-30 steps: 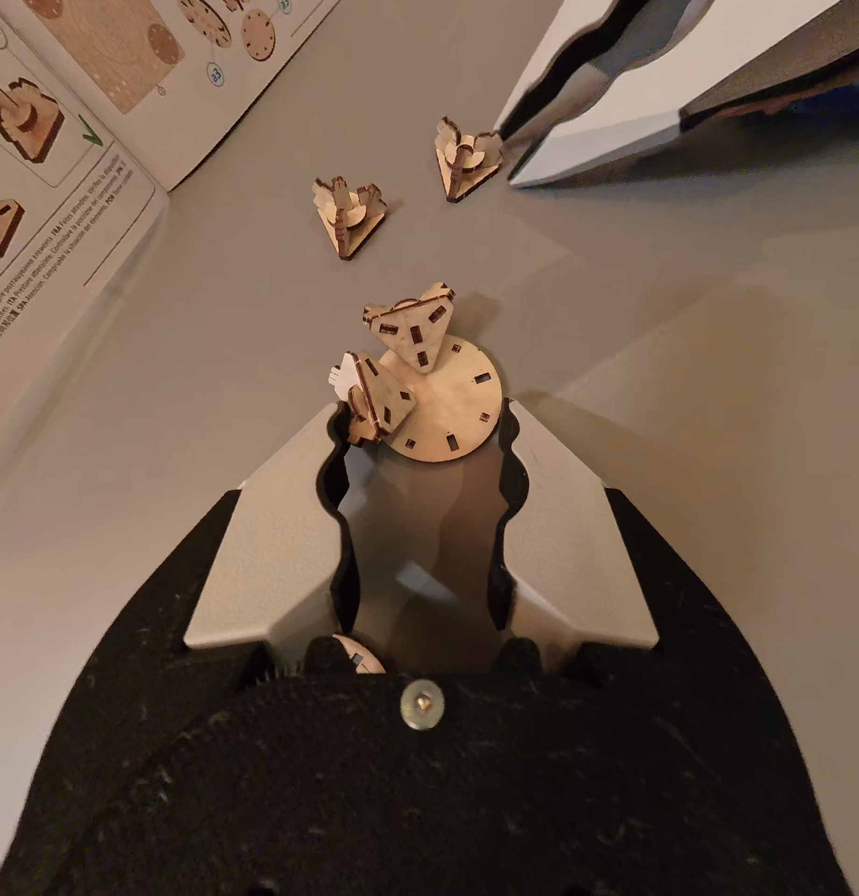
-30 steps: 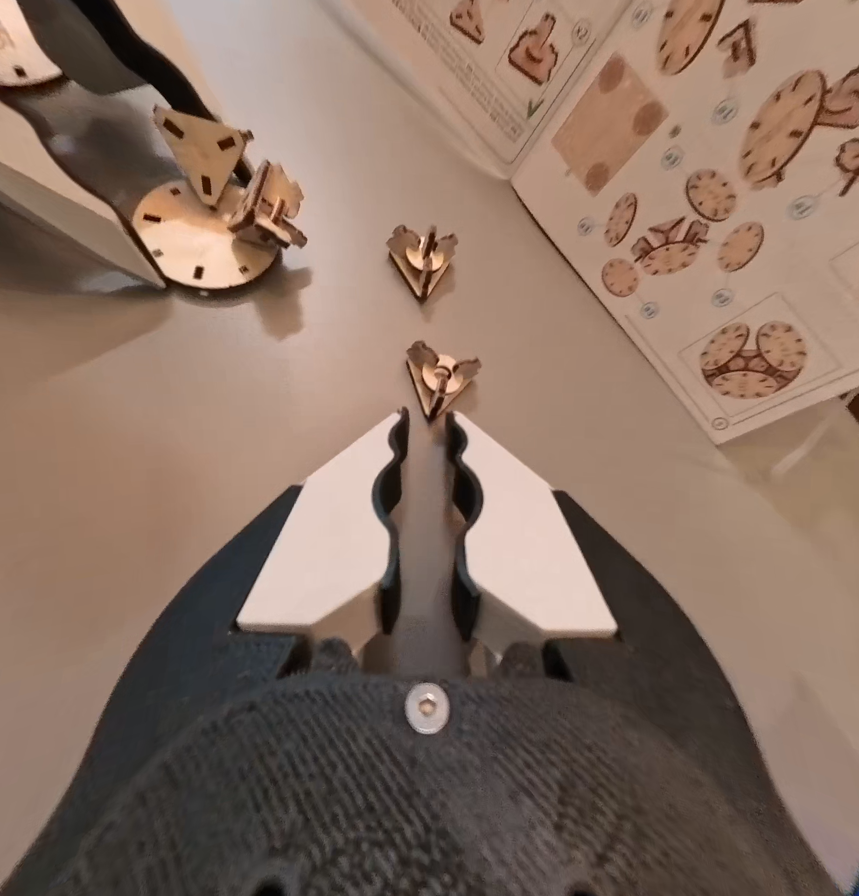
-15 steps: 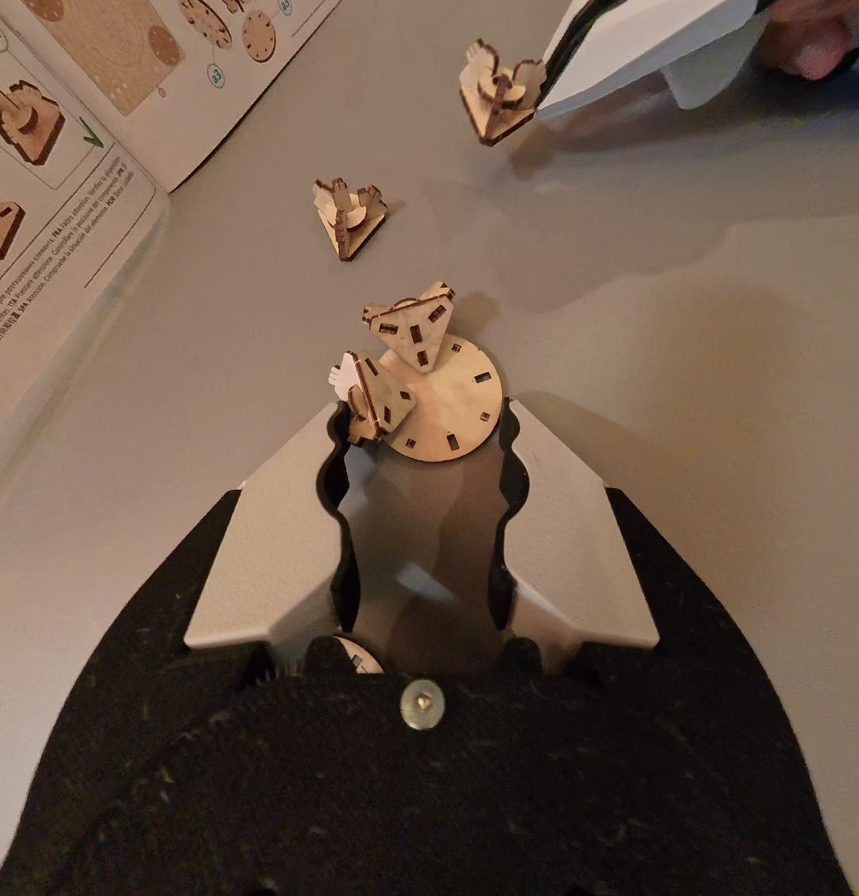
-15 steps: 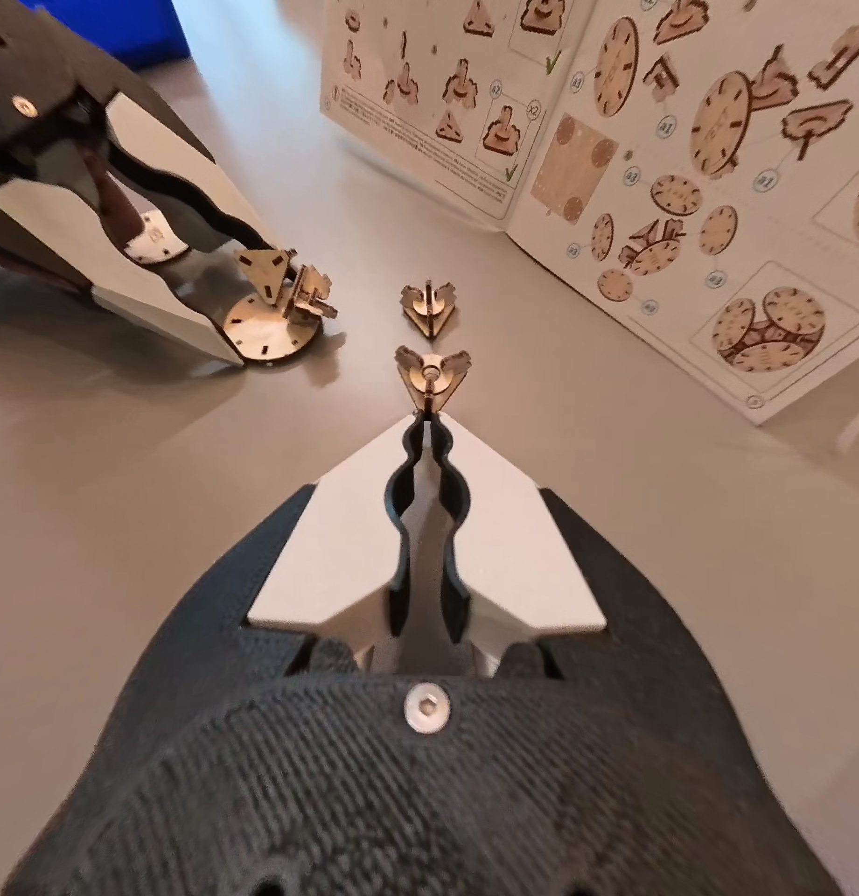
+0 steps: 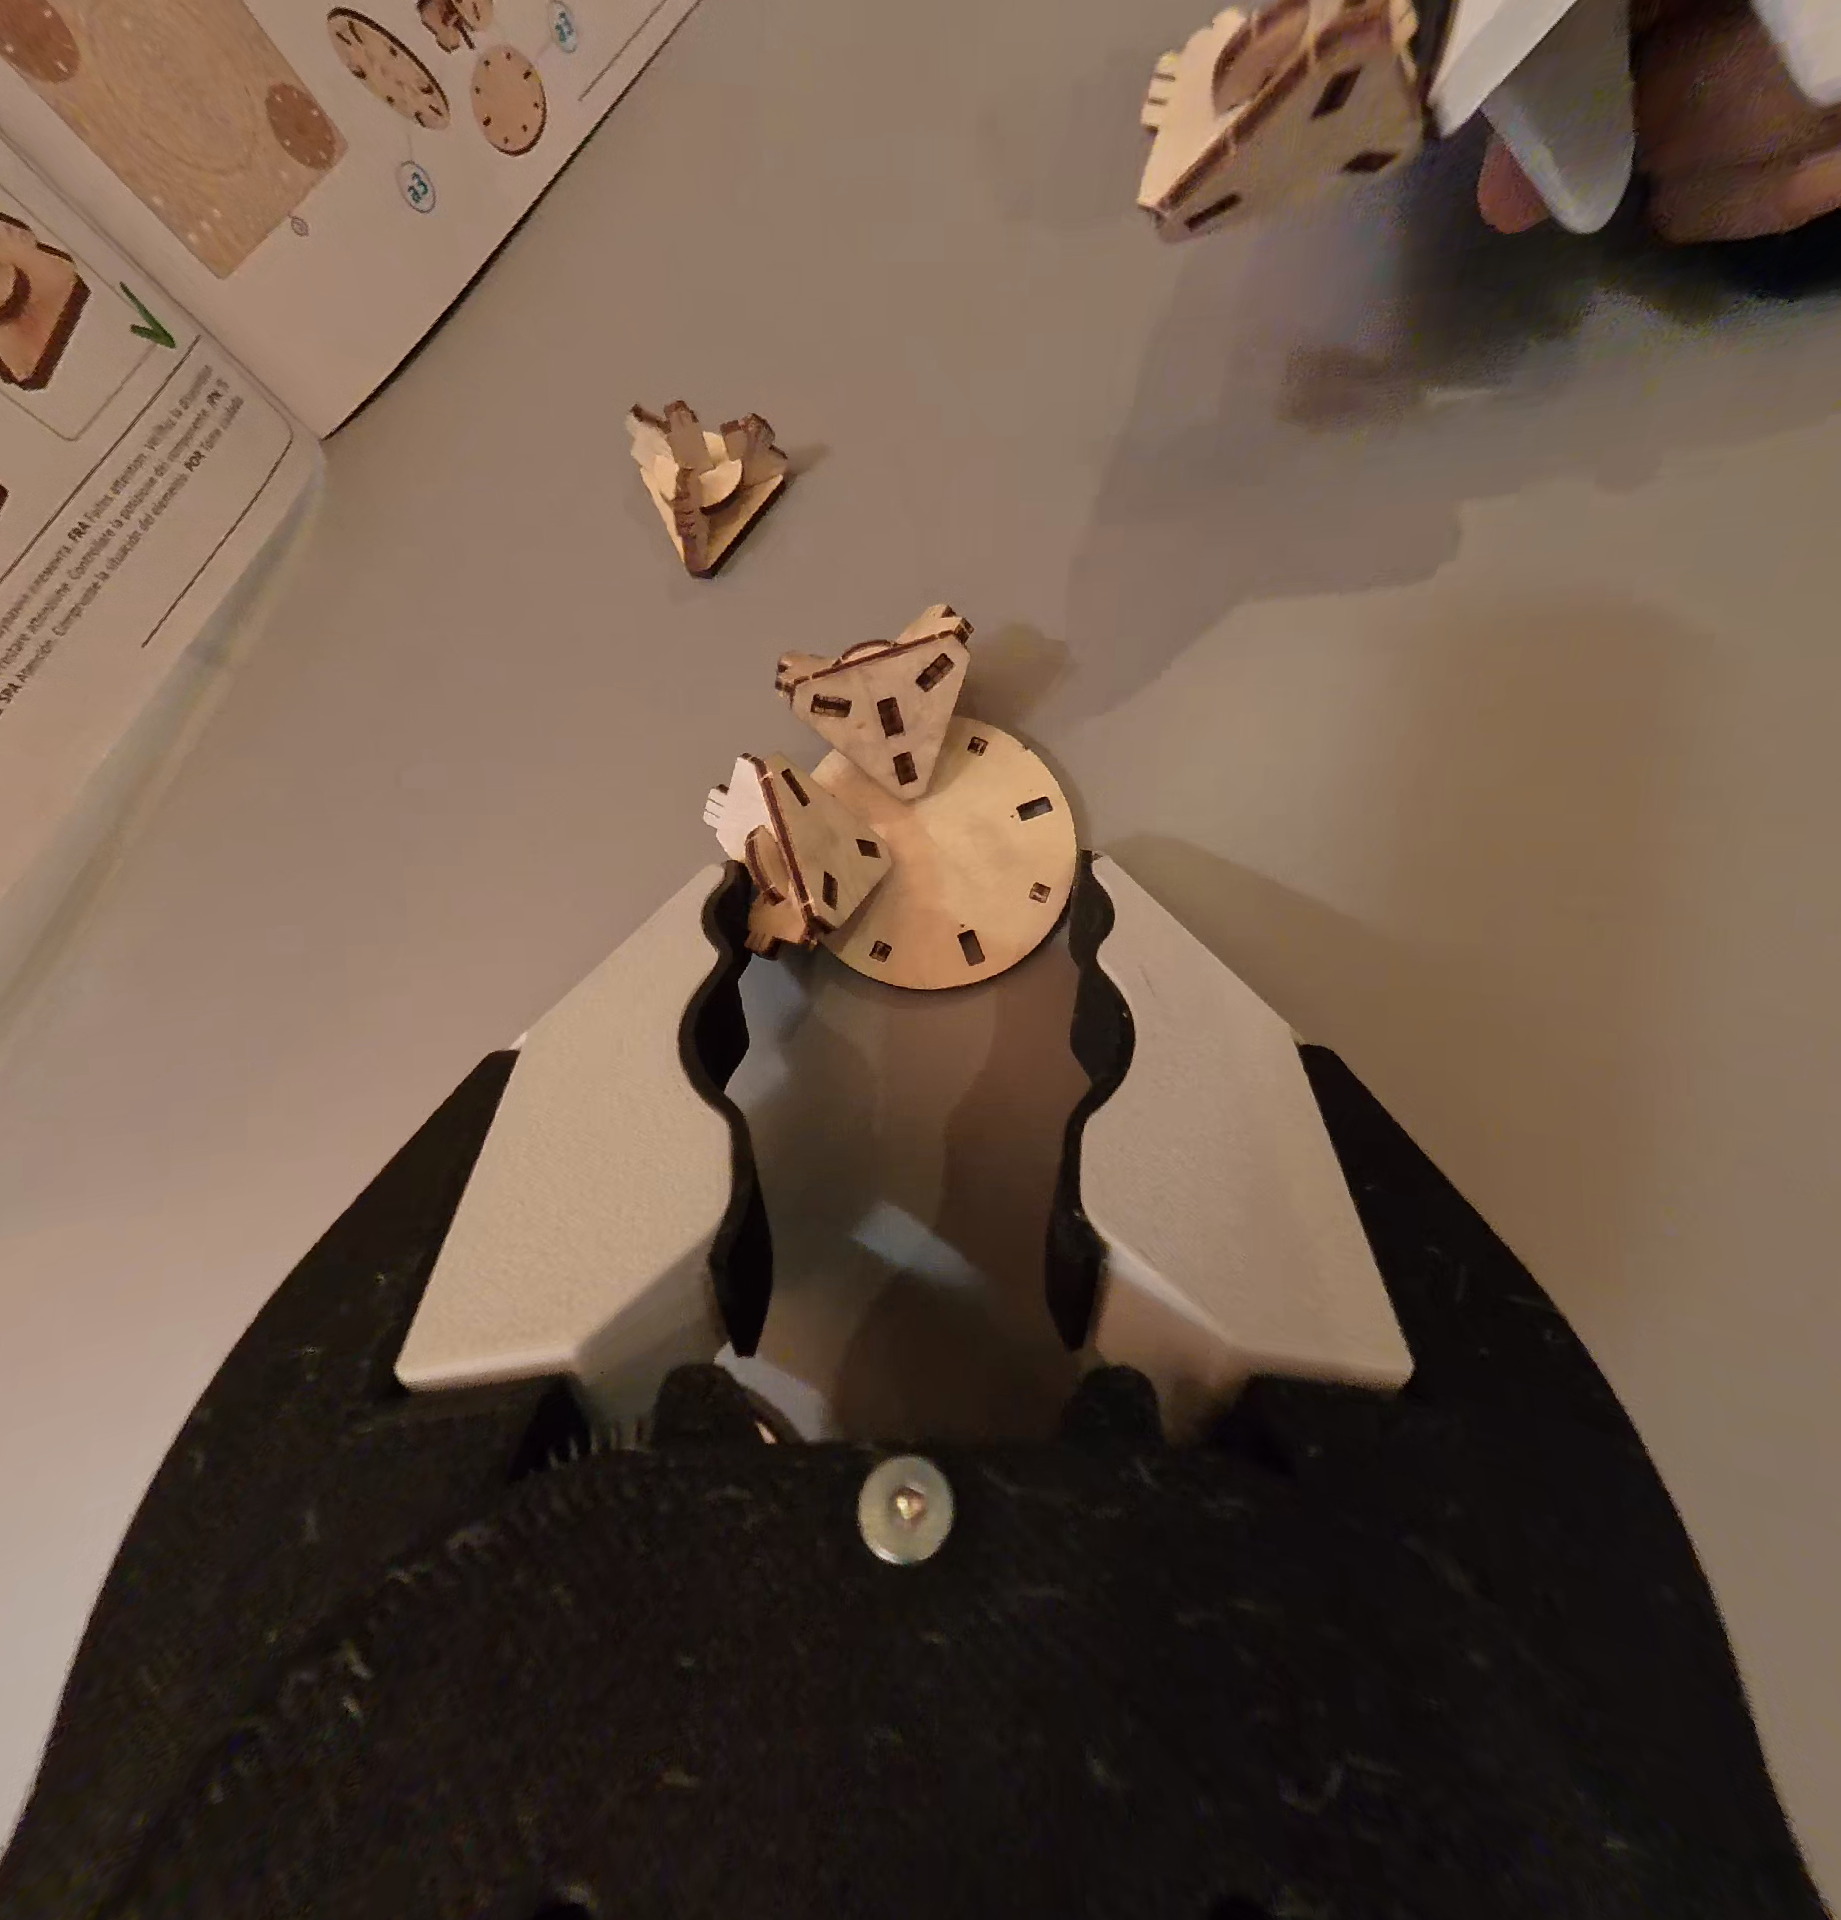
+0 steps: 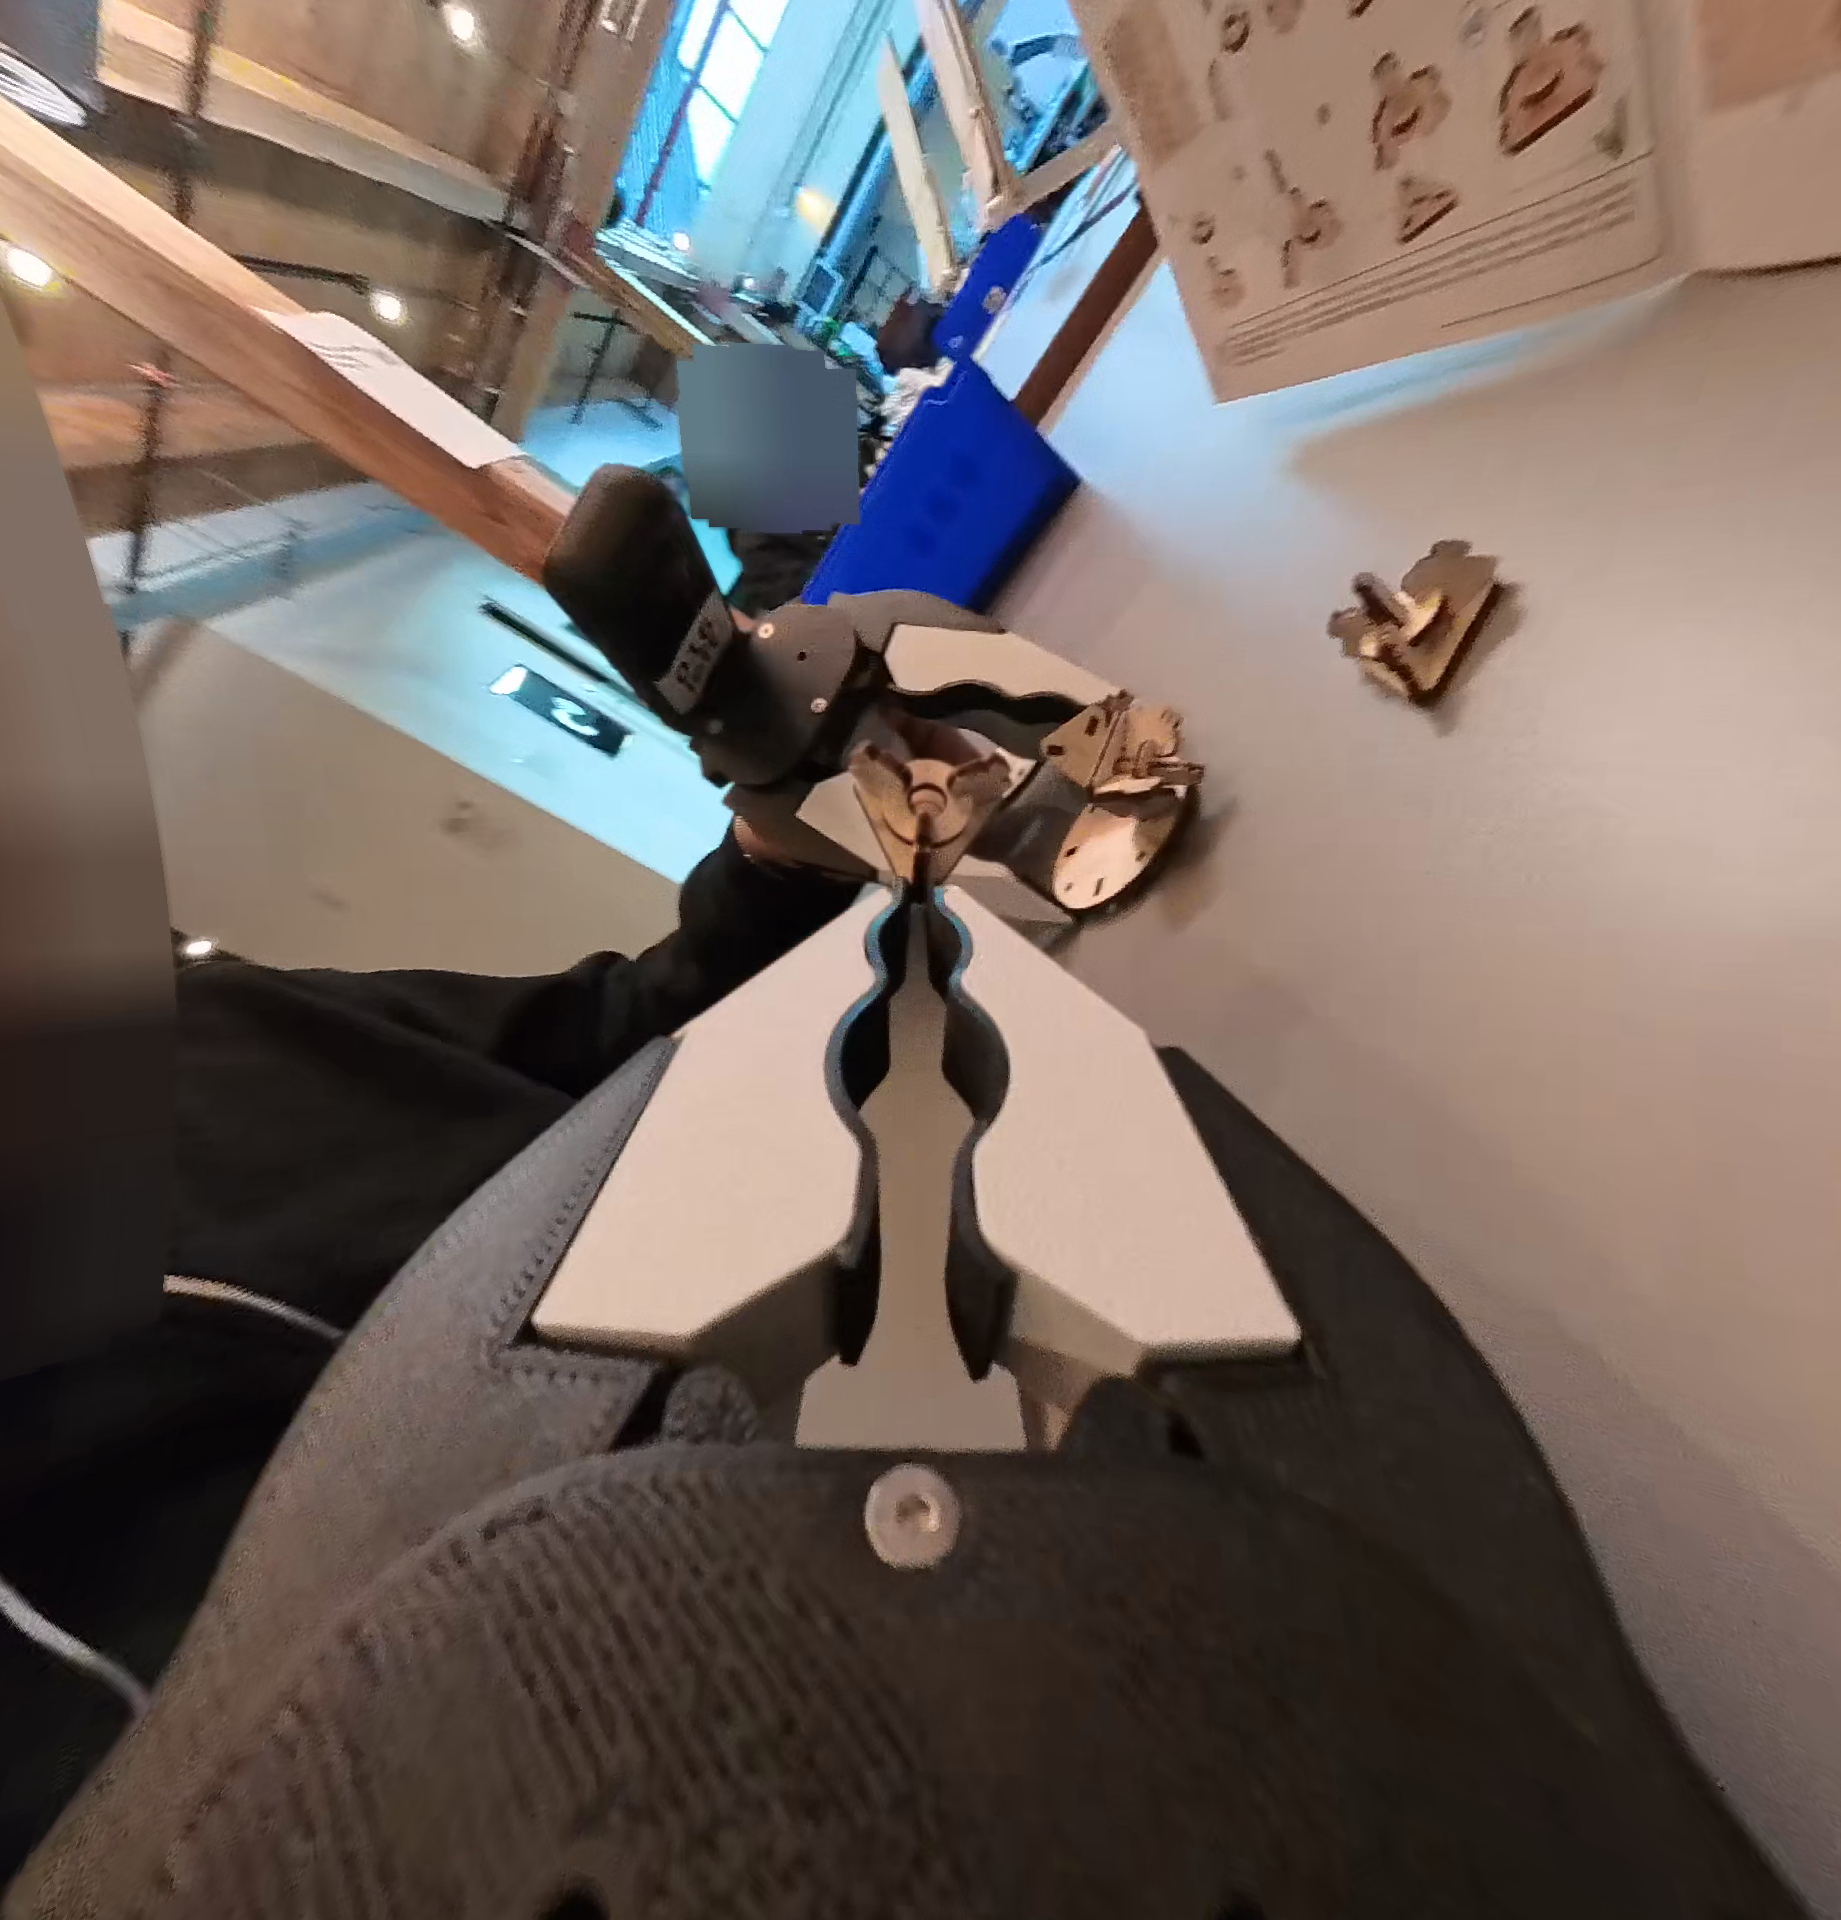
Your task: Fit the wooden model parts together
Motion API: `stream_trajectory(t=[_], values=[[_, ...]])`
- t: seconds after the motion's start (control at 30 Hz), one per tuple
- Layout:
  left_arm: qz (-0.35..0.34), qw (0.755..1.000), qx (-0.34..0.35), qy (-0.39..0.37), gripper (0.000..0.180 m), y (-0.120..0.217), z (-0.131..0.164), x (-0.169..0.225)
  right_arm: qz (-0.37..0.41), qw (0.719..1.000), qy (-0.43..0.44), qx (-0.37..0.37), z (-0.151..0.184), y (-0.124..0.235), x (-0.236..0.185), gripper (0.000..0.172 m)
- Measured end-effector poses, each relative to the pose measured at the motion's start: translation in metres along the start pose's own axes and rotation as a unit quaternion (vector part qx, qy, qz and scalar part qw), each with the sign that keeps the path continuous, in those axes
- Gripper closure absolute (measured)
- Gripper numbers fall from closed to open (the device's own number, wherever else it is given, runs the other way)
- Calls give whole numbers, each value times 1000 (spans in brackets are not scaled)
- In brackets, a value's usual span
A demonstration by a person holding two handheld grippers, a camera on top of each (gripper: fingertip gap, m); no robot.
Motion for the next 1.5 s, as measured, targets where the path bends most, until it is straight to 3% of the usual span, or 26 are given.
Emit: stream_trajectory(t=[0.43, 0.6, 0.77, 0.93, 1.13, 1.23, 1.5], values=[[-6, 1000, -20, 17, 114, 2, 1, 12, -21, 997, -21, -71, 20, -10, -3, 172], [23, 999, -31, 6, 118, 5, 4, 24, -28, 997, -27, -61, 17, -8, -3, 172], [120, 992, -41, -5, 119, 11, 4, 56, -50, 997, -52, -23, 6, -1, -8, 171], [88, 996, -29, 17, 131, 15, 3, 35, -52, 997, -51, 13, -5, 7, -11, 172], [23, 999, 22, 14, 112, 15, -7, 15, -53, 996, -60, 29, -7, 10, -7, 172], [80, 996, 30, 31, 86, 5, -8, 31, -50, 996, -61, 29, -7, 10, -5, 172], [74, 995, 59, 35, 82, 0, -19, 33, -44, 997, -57, 19, -2, 6, -3, 172]])
Point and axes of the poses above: each gripper's, where its closed fingertips meet, y back along the fingers, z out of its underside, x = y × z across the jaws, the point moved 3 cm from there along y, back along the fingers, and after that the axes turned 4 degrees about z, right-handed, at the moved point
